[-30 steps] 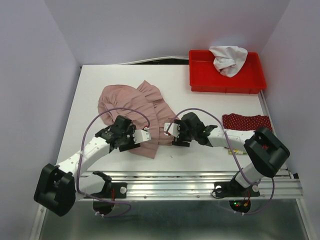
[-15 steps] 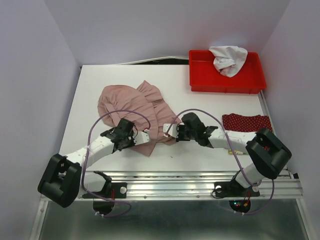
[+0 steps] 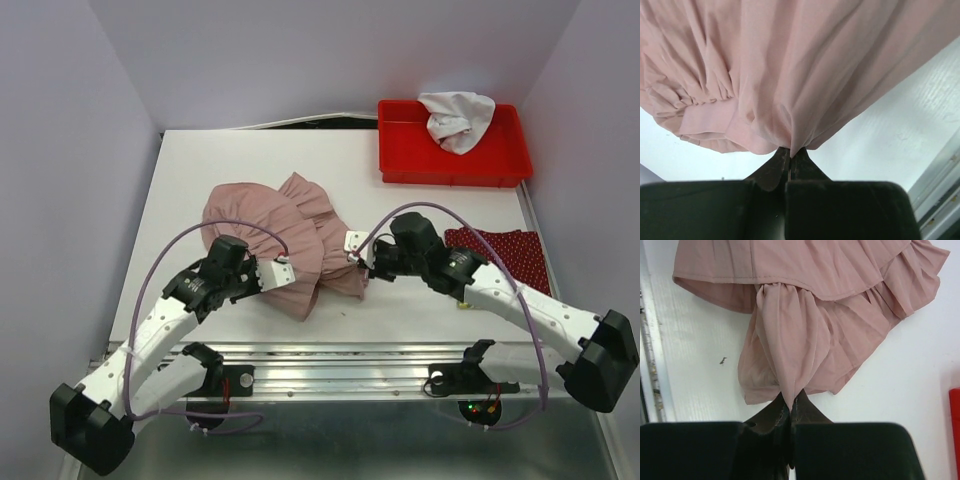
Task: Fold and stack the skirts
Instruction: Fold the skirt
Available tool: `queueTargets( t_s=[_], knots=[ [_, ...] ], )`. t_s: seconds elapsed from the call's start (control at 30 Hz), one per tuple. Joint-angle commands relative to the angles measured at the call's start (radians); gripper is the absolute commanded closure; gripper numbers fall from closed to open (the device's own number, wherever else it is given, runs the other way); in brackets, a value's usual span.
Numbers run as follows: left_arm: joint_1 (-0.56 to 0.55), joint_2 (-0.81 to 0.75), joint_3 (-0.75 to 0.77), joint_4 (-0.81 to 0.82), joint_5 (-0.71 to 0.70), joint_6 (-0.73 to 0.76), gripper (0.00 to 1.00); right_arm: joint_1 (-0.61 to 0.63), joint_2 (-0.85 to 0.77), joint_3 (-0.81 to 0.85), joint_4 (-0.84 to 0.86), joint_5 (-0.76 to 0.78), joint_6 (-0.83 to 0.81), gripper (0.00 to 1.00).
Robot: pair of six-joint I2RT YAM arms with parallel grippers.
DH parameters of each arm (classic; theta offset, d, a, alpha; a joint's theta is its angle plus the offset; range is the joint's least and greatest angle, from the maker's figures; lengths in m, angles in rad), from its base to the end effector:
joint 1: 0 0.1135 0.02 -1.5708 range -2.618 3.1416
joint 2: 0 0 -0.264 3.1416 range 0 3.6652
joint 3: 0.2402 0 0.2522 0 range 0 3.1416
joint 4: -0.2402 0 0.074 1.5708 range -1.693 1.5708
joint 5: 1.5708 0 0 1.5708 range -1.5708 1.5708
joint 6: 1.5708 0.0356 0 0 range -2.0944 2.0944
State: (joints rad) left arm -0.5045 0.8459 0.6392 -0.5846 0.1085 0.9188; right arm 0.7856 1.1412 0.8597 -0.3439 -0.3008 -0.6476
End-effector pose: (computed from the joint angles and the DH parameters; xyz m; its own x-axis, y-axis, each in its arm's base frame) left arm 0.1504 -0.0874 0.2418 0.0571 0.8711 -0.4877 0.8269 0.2324 0.5120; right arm 0.1690 0.1840 0.2799 0.1799 -0.6351 -0.7512 -0.9238 0.1533 -0.3508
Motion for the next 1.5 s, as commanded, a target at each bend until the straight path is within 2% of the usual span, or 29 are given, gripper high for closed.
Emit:
queueTargets(
  t_s=[0.0,0.13,0.3,0.43,0.5,0.53,0.57,0.67,0.8,0.97,1.2,1.3,1.33,1.37,1.47],
  knots=[
    [-0.003,-0.048,0.077,-0.144,0.085,-0.058,1.00,0.015,-0.011,0.125,-0.090,-0.043,0.113,0.99],
    [-0.003,-0.065,0.134,-0.192,0.115,-0.109,1.00,0.015,0.028,0.217,-0.054,0.017,0.160,0.99],
    [0.012,-0.030,0.208,-0.198,0.169,-0.182,1.00,0.000,0.133,0.347,0.038,0.175,0.100,0.99],
    [0.064,0.039,0.244,-0.182,0.242,-0.198,1.00,-0.058,0.283,0.495,0.074,0.161,0.039,0.99],
    [0.147,0.073,0.272,-0.184,0.279,-0.173,1.00,-0.104,0.342,0.587,0.088,0.138,0.002,0.99],
    [0.229,0.111,0.295,-0.185,0.327,-0.158,1.00,-0.118,0.400,0.614,0.094,0.129,-0.013,0.99],
    [0.230,0.136,0.307,-0.190,0.350,-0.141,1.00,-0.131,0.429,0.643,0.094,0.120,-0.029,0.99],
    [0.415,0.246,0.359,-0.216,0.421,-0.058,1.00,-0.169,0.549,0.774,0.098,0.068,-0.095,0.99],
    [0.527,0.389,0.392,-0.195,0.454,-0.038,1.00,-0.187,0.719,0.866,0.120,0.017,-0.147,0.99],
    [0.601,0.619,0.421,-0.161,0.464,-0.018,1.00,-0.187,0.946,1.036,0.143,-0.043,-0.168,0.99],
    [0.684,0.806,0.448,-0.063,0.425,-0.066,1.00,-0.187,1.173,1.101,0.221,0.000,-0.181,0.99],
    [0.687,0.834,0.468,-0.023,0.399,-0.100,0.92,-0.187,1.206,1.070,0.287,0.029,-0.191,0.99],
    [0.687,0.838,0.473,-0.020,0.404,-0.110,0.81,-0.187,1.207,1.047,0.302,0.044,-0.195,0.99],
    [0.686,0.841,0.488,-0.020,0.410,-0.115,0.79,-0.187,1.210,1.039,0.327,0.054,-0.198,0.93],
    [0.686,0.835,0.531,-0.050,0.436,-0.123,0.68,-0.187,1.207,1.062,0.315,0.097,-0.158,0.44]
  ],
)
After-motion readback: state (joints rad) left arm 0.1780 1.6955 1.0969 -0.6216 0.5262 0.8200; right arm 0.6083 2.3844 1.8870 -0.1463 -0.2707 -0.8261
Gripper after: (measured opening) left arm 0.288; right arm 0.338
